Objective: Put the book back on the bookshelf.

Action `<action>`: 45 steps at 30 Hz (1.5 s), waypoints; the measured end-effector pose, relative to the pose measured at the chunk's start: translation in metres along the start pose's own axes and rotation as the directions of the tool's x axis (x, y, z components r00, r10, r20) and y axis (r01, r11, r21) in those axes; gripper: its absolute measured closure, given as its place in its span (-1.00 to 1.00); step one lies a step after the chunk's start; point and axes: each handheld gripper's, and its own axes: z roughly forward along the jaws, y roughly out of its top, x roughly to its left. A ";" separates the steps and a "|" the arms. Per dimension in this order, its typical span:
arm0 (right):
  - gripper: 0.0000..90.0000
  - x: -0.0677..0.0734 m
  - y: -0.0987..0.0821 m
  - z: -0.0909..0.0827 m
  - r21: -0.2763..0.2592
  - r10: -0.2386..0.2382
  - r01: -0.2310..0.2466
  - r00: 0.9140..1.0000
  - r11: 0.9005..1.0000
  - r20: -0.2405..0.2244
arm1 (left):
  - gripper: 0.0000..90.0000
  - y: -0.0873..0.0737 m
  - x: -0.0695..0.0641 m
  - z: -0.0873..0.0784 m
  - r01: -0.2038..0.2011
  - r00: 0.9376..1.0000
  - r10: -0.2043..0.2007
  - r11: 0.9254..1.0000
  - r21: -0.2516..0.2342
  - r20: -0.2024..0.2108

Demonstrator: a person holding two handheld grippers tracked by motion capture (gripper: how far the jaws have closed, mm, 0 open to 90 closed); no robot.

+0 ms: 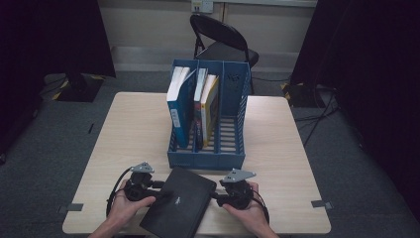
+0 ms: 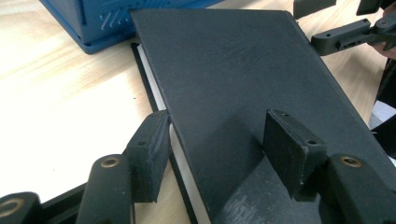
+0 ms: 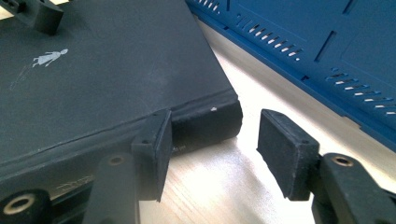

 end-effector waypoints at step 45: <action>-0.01 -0.001 0.014 0.018 -0.028 -0.020 0.021 0.999 0.999 0.033 | -0.30 -0.002 0.003 0.001 0.066 0.997 -0.066 0.998 -0.016 -0.029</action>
